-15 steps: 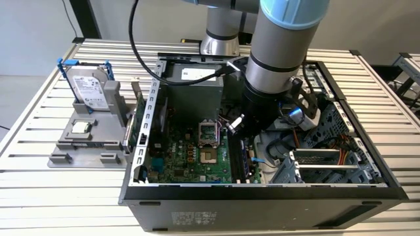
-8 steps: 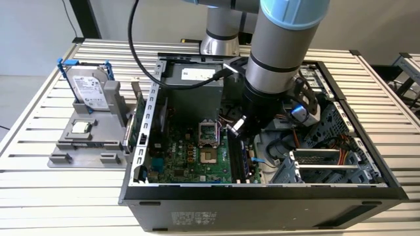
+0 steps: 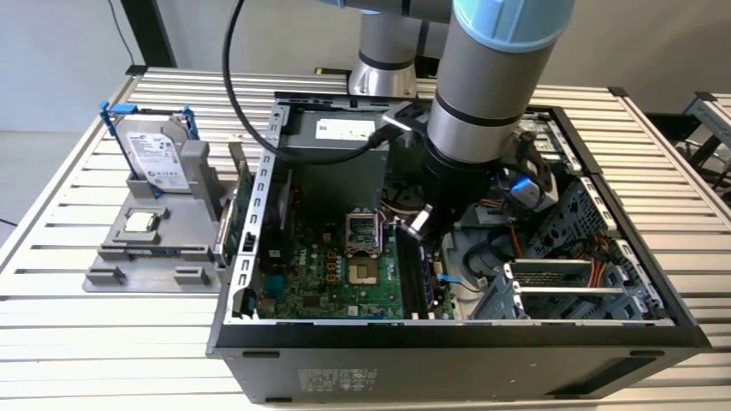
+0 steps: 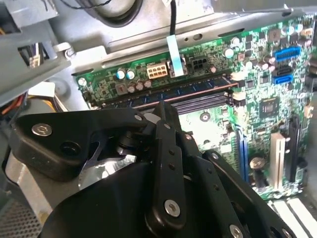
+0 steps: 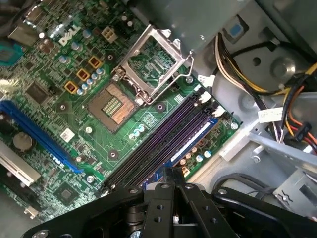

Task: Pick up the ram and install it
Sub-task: 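Press down the ram until it locks into place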

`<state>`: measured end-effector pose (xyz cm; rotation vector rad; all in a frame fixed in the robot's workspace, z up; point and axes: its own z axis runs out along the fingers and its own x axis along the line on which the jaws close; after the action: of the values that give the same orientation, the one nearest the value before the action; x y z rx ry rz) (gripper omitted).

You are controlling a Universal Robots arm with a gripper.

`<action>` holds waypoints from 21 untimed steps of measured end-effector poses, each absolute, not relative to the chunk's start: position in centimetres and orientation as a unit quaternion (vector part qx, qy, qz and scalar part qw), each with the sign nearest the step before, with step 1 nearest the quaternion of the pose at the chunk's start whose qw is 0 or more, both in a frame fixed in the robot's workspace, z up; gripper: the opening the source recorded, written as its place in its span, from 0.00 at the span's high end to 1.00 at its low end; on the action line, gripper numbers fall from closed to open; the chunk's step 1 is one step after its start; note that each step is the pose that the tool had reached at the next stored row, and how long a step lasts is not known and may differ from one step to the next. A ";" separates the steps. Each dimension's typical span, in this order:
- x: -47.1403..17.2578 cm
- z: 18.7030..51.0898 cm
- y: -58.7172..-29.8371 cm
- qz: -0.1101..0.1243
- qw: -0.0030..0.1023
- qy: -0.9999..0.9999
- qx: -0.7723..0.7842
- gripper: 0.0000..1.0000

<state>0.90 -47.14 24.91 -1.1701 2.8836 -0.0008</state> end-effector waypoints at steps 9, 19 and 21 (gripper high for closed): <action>0.9 24.8 -47.1 0.001 0.015 0.897 -0.442 1.00; 0.9 24.8 -47.1 0.002 0.015 0.857 -0.515 1.00; 0.9 24.8 -47.1 0.002 0.015 0.848 -0.530 1.00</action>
<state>0.90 -47.14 24.83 -1.6512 2.6383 0.0071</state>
